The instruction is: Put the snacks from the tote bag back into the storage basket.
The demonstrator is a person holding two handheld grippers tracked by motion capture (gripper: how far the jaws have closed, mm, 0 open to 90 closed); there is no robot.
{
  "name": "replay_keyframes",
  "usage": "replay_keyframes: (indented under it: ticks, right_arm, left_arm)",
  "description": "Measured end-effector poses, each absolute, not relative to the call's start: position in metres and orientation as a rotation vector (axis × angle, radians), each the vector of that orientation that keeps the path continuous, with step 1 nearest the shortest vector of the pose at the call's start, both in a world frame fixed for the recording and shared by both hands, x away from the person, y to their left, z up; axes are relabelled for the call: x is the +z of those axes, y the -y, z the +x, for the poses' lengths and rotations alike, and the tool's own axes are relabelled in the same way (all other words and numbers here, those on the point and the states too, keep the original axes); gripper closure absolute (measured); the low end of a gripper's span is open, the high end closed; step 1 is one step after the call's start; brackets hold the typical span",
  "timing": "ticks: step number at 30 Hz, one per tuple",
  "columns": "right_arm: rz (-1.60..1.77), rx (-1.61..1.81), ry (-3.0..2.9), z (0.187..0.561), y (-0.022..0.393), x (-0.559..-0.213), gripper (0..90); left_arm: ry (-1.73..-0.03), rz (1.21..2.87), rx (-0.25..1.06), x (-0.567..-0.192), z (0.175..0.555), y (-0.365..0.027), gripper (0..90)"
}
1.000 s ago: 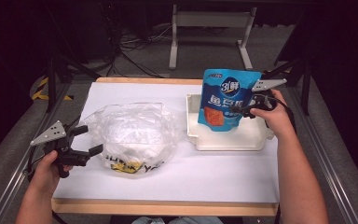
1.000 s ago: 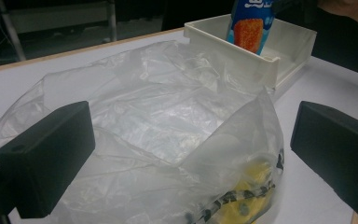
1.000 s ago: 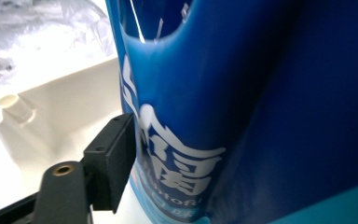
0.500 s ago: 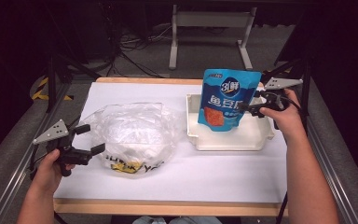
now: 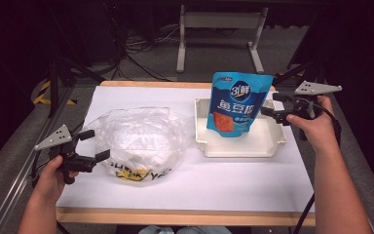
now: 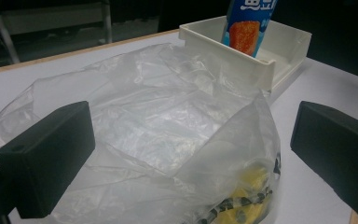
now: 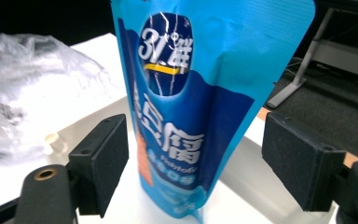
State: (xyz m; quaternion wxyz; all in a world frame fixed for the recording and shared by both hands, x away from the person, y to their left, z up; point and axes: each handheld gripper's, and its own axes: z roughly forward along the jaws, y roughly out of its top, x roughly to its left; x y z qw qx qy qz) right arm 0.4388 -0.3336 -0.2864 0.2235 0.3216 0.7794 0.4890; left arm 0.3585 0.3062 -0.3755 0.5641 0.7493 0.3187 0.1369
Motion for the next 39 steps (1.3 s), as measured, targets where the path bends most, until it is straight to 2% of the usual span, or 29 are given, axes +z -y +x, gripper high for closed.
replay_keyframes:
  ticks: [7, 24, 39]
  right_arm:
    - [0.859, 1.445, -2.165, 0.420, 0.328, -0.279, 23.6]
    - [0.703, 1.518, -2.233, 0.369, 0.279, -0.267, 21.7]
    - [0.747, 1.496, -2.179, 0.359, 0.243, -0.306, 18.0]
  left_arm:
    - [-0.744, 1.769, 0.318, -0.376, 0.358, -0.305, 0.3]
    - [-0.723, 1.767, 0.311, -0.373, 0.356, -0.302, 0.3]
    - [-0.693, 1.751, 0.306, -0.373, 0.354, -0.298, 0.3]
